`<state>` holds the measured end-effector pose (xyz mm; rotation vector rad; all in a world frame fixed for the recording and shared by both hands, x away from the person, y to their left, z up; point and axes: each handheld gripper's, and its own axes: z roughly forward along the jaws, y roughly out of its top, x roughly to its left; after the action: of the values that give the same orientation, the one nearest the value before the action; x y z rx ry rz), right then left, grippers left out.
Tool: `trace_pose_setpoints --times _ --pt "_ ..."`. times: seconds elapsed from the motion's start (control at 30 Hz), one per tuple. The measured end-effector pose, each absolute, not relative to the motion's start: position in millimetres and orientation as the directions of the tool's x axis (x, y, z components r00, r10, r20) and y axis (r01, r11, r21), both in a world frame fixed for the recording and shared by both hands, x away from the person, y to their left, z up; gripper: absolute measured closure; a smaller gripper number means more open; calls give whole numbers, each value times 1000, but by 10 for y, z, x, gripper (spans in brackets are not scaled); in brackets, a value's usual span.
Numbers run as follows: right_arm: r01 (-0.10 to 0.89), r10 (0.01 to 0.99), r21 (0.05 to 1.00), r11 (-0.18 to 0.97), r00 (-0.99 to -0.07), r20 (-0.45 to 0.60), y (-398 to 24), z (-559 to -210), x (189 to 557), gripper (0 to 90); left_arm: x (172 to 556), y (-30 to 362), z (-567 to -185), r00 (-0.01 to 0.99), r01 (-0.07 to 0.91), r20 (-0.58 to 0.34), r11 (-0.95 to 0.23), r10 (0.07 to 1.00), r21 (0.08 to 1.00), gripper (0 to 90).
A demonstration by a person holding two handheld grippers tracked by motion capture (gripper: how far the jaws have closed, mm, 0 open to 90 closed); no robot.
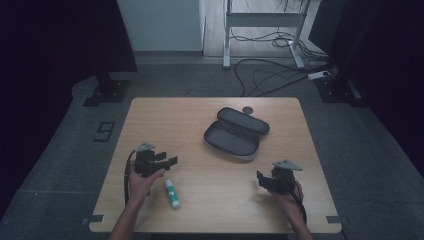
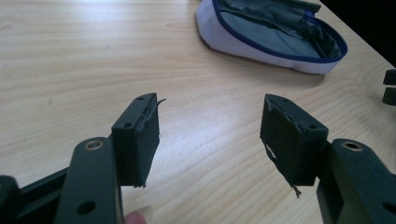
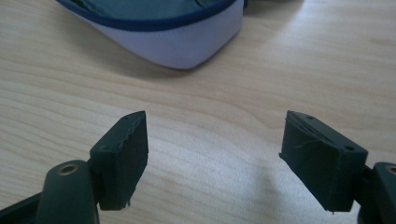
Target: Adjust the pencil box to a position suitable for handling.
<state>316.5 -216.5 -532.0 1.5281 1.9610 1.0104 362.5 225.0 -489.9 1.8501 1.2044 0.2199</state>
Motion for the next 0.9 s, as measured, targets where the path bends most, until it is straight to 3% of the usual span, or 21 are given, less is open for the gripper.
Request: trace_pose_setpoints --times 0.9 --pt "575 954 812 99 -286 86 -2115 -5075 3420 262 4034 1837 -4740 514 638 -264 -158 816 754 399"
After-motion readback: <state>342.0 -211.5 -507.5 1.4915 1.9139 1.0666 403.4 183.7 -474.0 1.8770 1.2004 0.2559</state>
